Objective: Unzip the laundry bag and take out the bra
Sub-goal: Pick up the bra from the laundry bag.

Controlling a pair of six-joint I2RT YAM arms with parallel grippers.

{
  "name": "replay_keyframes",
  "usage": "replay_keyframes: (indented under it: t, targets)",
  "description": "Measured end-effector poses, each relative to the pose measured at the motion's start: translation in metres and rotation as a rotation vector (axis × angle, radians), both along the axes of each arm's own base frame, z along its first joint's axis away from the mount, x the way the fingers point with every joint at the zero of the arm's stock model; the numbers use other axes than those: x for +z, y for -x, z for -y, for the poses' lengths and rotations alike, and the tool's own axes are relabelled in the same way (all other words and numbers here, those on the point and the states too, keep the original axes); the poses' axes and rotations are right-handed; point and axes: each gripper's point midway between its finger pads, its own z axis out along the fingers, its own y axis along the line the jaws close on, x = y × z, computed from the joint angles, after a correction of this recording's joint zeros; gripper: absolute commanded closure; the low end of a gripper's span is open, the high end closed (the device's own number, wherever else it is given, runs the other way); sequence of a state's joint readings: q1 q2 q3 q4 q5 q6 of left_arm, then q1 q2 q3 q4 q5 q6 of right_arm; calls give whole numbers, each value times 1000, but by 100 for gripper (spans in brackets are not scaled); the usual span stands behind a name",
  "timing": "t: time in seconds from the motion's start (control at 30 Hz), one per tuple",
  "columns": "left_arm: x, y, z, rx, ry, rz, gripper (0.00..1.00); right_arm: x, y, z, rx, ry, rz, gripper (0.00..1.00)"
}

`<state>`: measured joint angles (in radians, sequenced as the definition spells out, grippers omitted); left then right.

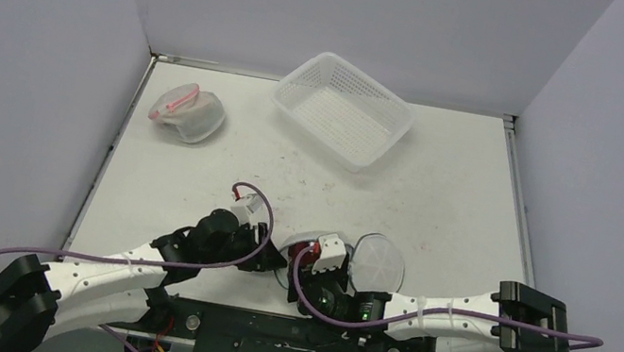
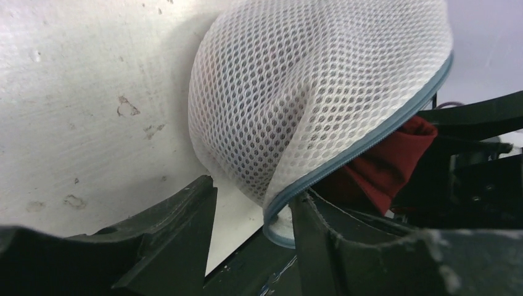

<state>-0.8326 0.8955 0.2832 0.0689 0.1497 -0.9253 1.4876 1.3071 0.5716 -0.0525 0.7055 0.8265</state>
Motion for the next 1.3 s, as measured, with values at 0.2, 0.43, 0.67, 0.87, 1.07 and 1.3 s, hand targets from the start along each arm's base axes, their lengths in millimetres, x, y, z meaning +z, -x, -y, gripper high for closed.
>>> replay_keyframes:
  t: [0.2, 0.43, 0.67, 0.87, 1.07, 1.3]
  targets:
    - [-16, 9, 5, -41, -10, -48, 62, 0, -1, -1, -24, -48, 8, 27]
    - [-17, 10, 7, -57, -17, -34, 100, 12, -2, 2, -59, -98, 39, 23]
    - [-25, 6, -6, -26, -89, -8, 100, 39, -6, 5, -71, -133, 78, 21]
    - [-27, 3, -13, -9, -132, 14, 100, 35, -9, -18, -40, -48, 87, 21]
    - [-27, 4, -12, -16, -137, 19, 100, 6, -19, -24, -50, 51, 52, 24]
    - [-28, 3, -13, -10, -142, 23, 100, -13, -33, -24, -88, 100, 20, 42]
